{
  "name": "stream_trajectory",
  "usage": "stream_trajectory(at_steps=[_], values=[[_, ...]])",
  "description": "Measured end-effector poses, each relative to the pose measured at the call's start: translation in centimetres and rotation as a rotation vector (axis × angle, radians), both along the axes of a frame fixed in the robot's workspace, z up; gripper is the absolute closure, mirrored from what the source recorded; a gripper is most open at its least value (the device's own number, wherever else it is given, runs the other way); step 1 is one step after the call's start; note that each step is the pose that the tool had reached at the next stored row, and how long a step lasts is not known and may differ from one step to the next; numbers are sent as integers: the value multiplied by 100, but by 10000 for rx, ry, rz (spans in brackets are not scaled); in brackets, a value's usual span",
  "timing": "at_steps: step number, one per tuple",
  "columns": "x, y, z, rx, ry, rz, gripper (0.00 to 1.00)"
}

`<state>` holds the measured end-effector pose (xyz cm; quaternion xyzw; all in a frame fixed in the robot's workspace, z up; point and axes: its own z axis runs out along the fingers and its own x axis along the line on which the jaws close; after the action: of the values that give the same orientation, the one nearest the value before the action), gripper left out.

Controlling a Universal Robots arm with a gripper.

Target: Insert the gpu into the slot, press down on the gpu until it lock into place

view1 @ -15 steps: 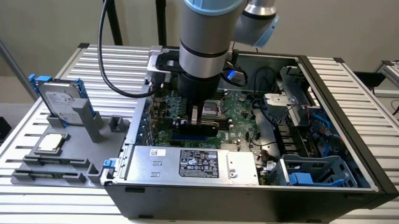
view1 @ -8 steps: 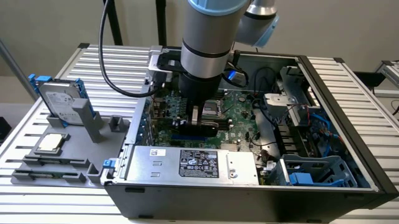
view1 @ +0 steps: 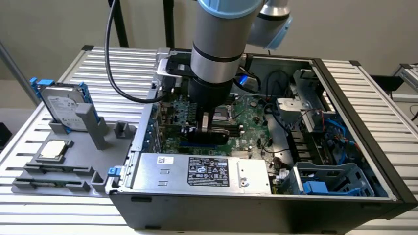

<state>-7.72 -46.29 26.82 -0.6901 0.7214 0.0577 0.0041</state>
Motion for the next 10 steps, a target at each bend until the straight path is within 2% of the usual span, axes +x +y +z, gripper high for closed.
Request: stream_trajectory(at_steps=[6, 10], values=[[8, 0, -26, -12, 38, 4, 74], [15, 2, -36, -14, 90, 22, 74]])
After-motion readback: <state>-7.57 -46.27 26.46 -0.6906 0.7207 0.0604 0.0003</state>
